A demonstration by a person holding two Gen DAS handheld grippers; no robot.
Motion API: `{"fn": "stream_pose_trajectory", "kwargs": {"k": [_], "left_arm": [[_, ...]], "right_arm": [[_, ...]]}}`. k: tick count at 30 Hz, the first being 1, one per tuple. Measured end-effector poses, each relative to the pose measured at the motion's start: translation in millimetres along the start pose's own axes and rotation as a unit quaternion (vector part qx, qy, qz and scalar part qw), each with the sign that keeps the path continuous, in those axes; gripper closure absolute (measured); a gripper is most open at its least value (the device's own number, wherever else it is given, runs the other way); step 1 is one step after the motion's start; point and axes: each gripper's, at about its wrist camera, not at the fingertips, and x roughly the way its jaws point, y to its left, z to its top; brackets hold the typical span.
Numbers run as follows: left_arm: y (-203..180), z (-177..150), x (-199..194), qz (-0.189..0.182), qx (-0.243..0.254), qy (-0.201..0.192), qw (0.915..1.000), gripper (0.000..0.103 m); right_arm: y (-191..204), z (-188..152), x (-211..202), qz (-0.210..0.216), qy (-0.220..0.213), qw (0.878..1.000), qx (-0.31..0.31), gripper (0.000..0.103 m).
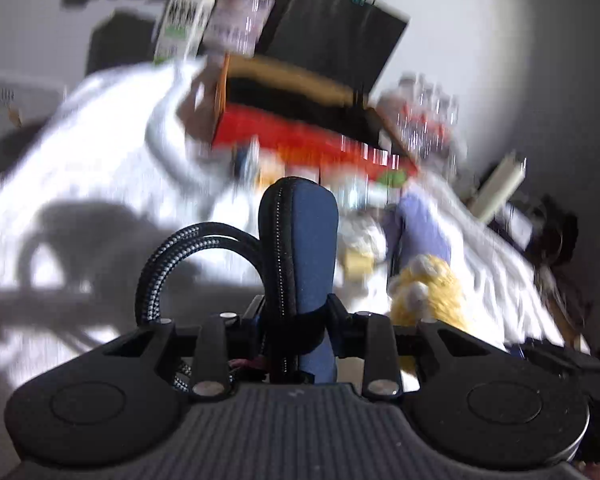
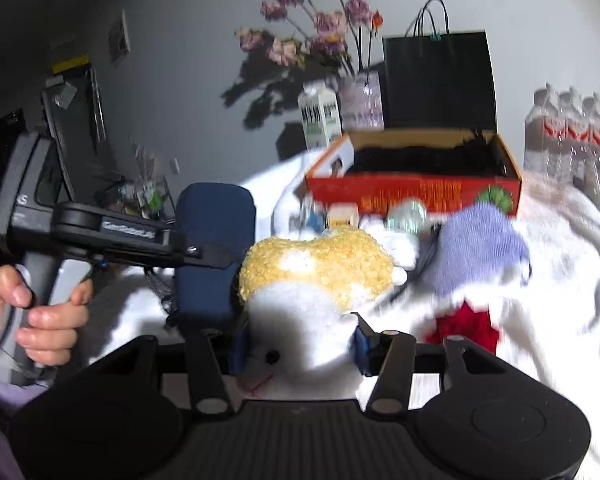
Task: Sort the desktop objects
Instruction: 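Grasp the navy zippered pouch with the right tool while the left tool grasps the black cable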
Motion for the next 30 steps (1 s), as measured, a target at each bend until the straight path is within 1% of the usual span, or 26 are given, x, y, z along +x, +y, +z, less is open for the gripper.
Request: {"fn": "stream_pose_trajectory", "kwargs": {"k": [2,4,5,6,7,8,9,10,11,12,13,14,15,16,17,19,21,22,23,24,25,26,27,28,29,30], "left_arm": [[0,-11,-3,-0.003,0.005,-0.018,0.9998,0.068],[5,-13,1,0.001,-0.001,-0.031,0.9995,0.064],[7,-12,7,0.007,0.003,-0.036,0.9993,0.059],[9,-10,15,0.013,0.011,-0.039,0.9991,0.050],[12,-6,26,0.023,0.017,-0.036,0.9989,0.046],[15,-2,36,0.034,0.010,-0.025,0.9990,0.040],[20,4,41,0.039,-0.016,-0.010,0.9991,0.038],[23,5,39,0.027,-0.037,-0.008,0.9989,0.035],[24,7,31,-0.003,-0.050,-0.021,0.9985,0.028],[25,7,21,-0.037,-0.047,-0.047,0.9971,0.018],[26,6,11,-0.051,-0.036,-0.070,0.9956,0.016],[25,6,2,-0.045,-0.023,-0.085,0.9951,0.010],[24,6,-7,-0.025,-0.006,-0.096,0.9950,0.008],[25,5,-15,0.001,0.011,-0.101,0.9948,0.008],[28,2,-20,0.021,0.024,-0.103,0.9942,0.008],[39,-7,-24,0.047,0.045,-0.098,0.9931,0.008],[48,-16,-19,0.079,0.043,-0.084,0.9924,0.012],[53,-19,-12,0.091,0.039,-0.075,0.9923,0.014],[57,-21,-6,0.099,0.033,-0.068,0.9922,0.022],[62,-21,0,0.105,0.023,-0.065,0.9921,0.034],[65,-21,5,0.119,0.014,-0.067,0.9905,0.037],[65,-19,7,0.130,0.015,-0.072,0.9887,0.044],[65,-16,8,0.133,0.018,-0.074,0.9881,0.045],[66,-14,8,0.130,0.016,-0.078,0.9883,0.045],[67,-12,10,0.128,0.014,-0.078,0.9886,0.046],[66,-10,15,0.134,0.021,-0.076,0.9879,0.053]], "right_arm": [[6,-13,5,-0.019,0.016,1.000,-0.008,0.052],[7,-21,15,-0.030,0.030,0.999,-0.001,0.050],[7,-24,18,-0.029,0.026,0.999,0.001,0.049],[8,-24,20,-0.031,0.017,0.999,0.002,0.047],[9,-26,23,-0.036,0.015,0.999,-0.001,0.044],[10,-25,26,-0.040,0.013,0.999,-0.006,0.042],[12,-23,29,-0.045,0.008,0.999,-0.011,0.039],[13,-23,32,-0.051,0.009,0.999,-0.017,0.038],[14,-23,33,-0.055,0.010,0.998,-0.022,0.038],[16,-23,33,-0.057,0.008,0.998,-0.023,0.038],[17,-23,33,-0.056,0.008,0.998,-0.021,0.041],[16,-23,35,-0.056,0.009,0.998,-0.017,0.043],[14,-23,33,-0.055,0.006,0.998,-0.010,0.048],[14,-22,31,-0.052,0.003,0.999,-0.007,0.054],[14,-20,30,-0.058,-0.002,0.998,-0.009,0.056],[12,-14,27,-0.078,-0.025,0.997,-0.010,0.057],[7,-2,26,-0.086,-0.050,0.995,-0.007,0.057],[5,4,30,-0.090,-0.056,0.994,-0.010,0.054],[4,10,38,-0.094,-0.055,0.994,-0.015,0.053],[2,15,49,-0.101,-0.049,0.994,-0.016,0.051],[0,19,59,-0.112,-0.044,0.993,-0.016,0.047],[0,22,68,-0.130,-0.037,0.991,-0.015,0.045],[3,25,71,-0.149,-0.033,0.988,-0.015,0.042],[7,26,68,-0.152,-0.046,0.987,-0.014,0.042],[12,26,60,-0.137,-0.066,0.988,-0.013,0.041],[20,26,51,-0.111,-0.080,0.991,-0.009,0.037]]}}
